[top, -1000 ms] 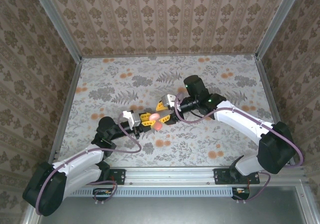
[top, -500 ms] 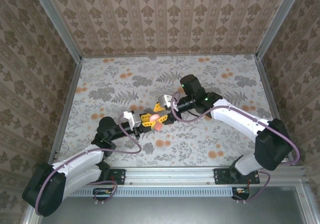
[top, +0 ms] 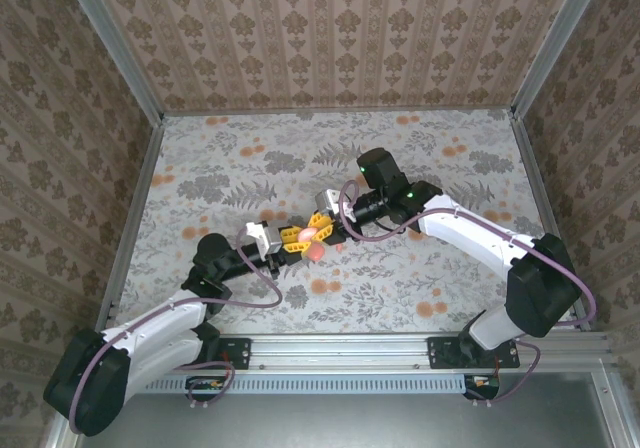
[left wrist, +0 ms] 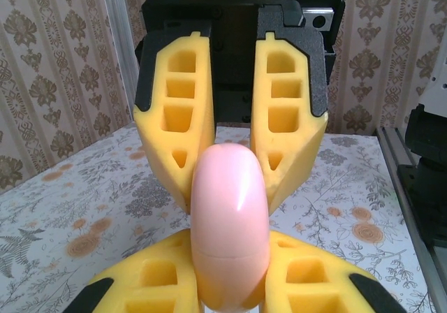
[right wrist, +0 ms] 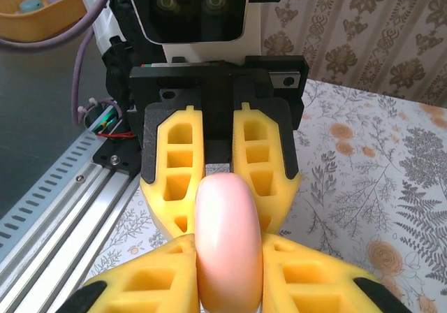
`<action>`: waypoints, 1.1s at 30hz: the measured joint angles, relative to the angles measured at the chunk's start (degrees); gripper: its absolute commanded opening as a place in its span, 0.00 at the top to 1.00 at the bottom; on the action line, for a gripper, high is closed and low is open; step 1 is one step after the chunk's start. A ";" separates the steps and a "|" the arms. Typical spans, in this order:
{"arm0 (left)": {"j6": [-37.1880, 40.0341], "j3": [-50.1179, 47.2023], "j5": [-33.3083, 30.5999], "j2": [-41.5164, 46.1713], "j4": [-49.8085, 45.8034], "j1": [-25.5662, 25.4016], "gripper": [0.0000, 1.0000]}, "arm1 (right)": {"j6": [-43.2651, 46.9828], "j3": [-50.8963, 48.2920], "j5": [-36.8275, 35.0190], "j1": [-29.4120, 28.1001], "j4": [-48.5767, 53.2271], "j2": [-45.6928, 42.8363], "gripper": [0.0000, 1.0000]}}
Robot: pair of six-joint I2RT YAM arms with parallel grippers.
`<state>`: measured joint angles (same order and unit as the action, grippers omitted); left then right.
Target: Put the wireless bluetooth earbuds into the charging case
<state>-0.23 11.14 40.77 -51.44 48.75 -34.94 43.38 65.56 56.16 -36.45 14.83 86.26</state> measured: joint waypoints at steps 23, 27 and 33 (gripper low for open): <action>4.50 0.42 -14.64 -1.09 -10.10 -1.79 0.07 | 0.11 0.15 -6.23 17.64 18.75 1.64 0.81; 4.50 1.42 -17.29 -2.05 -12.90 -1.79 0.07 | -1.60 0.13 -8.76 20.79 22.01 3.76 0.80; 4.33 2.32 -21.29 -2.89 -14.25 -1.84 0.07 | -3.61 0.15 -13.20 24.61 26.45 7.82 0.79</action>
<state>4.10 13.45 19.49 -54.33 34.50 -36.77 39.77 65.71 42.96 -11.84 41.28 94.08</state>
